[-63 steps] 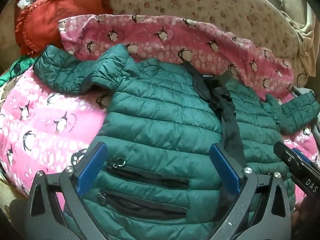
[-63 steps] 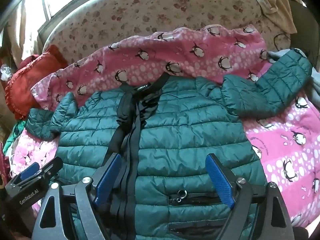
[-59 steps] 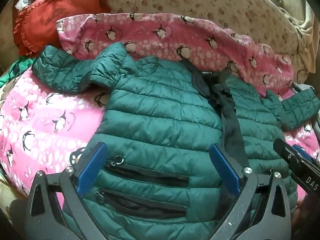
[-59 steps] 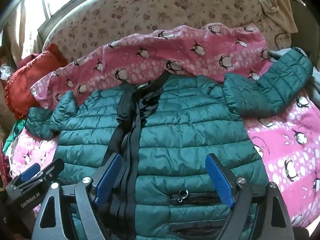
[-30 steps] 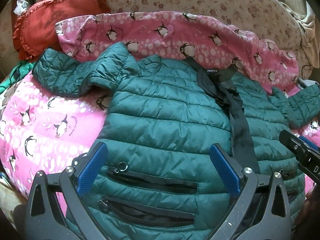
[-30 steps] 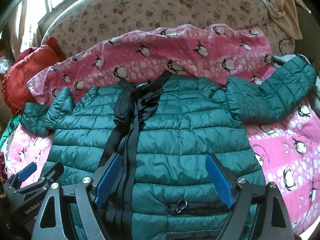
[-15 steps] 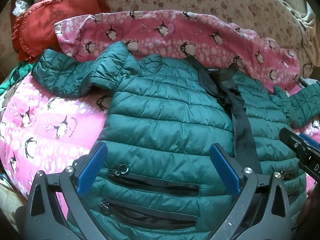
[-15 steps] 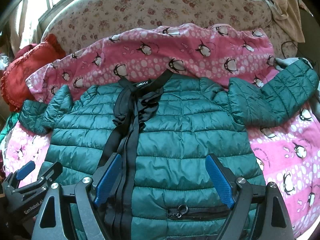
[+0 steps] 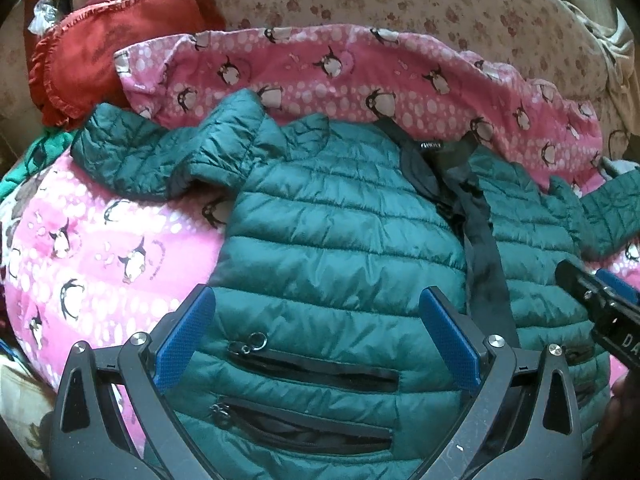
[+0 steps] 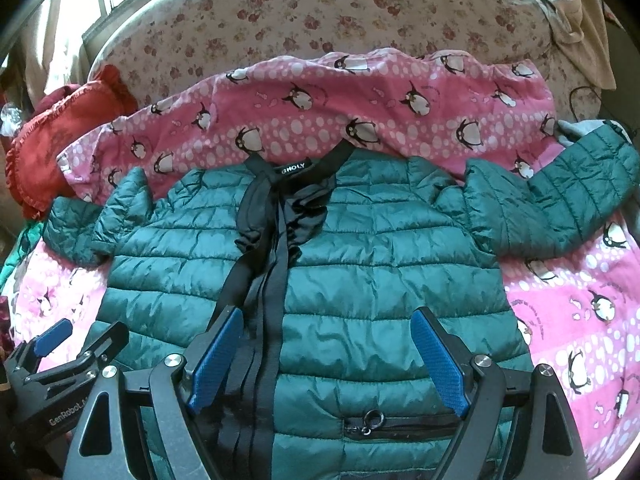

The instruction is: Fold large clothes

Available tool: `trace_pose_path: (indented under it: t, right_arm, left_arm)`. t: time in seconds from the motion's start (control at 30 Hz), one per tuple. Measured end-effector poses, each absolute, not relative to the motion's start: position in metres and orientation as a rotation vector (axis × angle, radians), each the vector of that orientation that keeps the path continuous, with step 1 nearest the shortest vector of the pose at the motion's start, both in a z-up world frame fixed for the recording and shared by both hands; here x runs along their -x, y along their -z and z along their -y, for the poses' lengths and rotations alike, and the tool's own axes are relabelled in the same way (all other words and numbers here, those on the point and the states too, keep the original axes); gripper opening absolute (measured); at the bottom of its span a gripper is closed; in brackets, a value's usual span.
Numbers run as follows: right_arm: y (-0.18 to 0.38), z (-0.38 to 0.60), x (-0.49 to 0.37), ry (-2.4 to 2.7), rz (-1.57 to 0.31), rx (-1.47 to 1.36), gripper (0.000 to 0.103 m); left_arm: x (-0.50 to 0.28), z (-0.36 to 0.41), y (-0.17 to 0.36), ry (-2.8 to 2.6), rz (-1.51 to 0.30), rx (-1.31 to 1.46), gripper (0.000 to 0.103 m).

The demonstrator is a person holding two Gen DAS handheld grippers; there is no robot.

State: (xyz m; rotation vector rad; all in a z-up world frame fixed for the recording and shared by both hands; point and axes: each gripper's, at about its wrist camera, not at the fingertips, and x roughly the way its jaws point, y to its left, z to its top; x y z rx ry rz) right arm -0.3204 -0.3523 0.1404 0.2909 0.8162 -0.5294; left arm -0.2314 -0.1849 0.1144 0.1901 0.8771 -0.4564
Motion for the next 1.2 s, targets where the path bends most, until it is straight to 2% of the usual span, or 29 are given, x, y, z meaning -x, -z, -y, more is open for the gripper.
trace_pose_path:
  t: [1.2]
  right_arm:
    - [-0.149, 0.358, 0.282, 0.425, -0.908, -0.314, 0.085]
  left_arm:
    - [0.218, 0.18, -0.123, 0.426, -0.888, -0.091, 0.102]
